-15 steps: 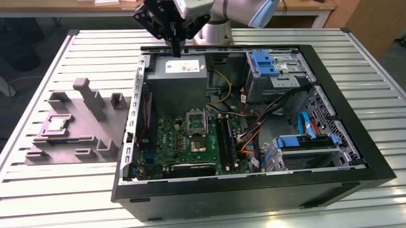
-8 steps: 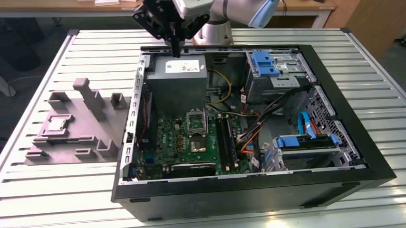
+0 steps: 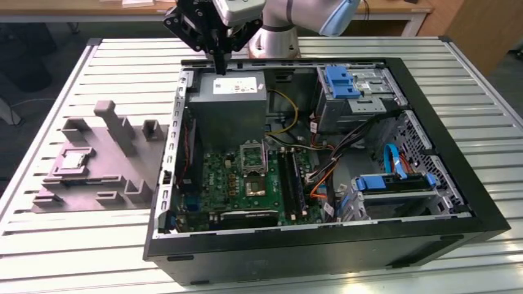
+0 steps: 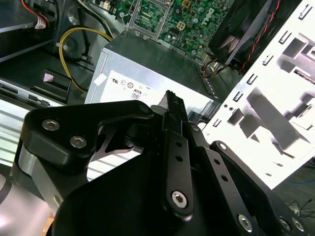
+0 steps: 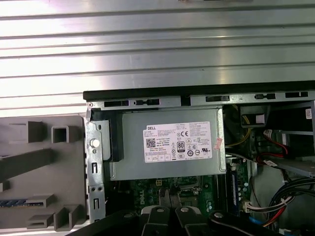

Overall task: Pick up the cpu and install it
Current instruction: 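Reach for the cpu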

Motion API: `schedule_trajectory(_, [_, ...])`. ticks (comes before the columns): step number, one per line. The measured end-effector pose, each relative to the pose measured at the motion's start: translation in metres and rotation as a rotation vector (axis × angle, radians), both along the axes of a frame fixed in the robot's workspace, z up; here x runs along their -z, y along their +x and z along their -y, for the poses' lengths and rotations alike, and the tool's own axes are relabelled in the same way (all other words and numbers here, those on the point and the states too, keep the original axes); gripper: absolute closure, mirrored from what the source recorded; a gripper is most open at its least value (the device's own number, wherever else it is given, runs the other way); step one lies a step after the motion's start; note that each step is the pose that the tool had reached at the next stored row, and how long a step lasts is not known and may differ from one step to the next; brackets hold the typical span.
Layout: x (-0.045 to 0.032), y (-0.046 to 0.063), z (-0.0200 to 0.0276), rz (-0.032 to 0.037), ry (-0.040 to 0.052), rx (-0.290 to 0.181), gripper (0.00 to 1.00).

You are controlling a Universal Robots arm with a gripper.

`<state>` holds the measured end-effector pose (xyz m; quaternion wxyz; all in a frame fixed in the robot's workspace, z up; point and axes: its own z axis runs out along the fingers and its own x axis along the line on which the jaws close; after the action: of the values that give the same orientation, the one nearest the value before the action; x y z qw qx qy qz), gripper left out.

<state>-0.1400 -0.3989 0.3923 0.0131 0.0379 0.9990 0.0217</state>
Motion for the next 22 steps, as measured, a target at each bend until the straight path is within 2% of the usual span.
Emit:
schedule_trajectory(20, [0.0,-0.005,0.0,0.0,0.0,0.0,0.89])
schedule_trajectory(22, [0.0003,-0.01,0.0,0.0,0.0,0.0,0.89])
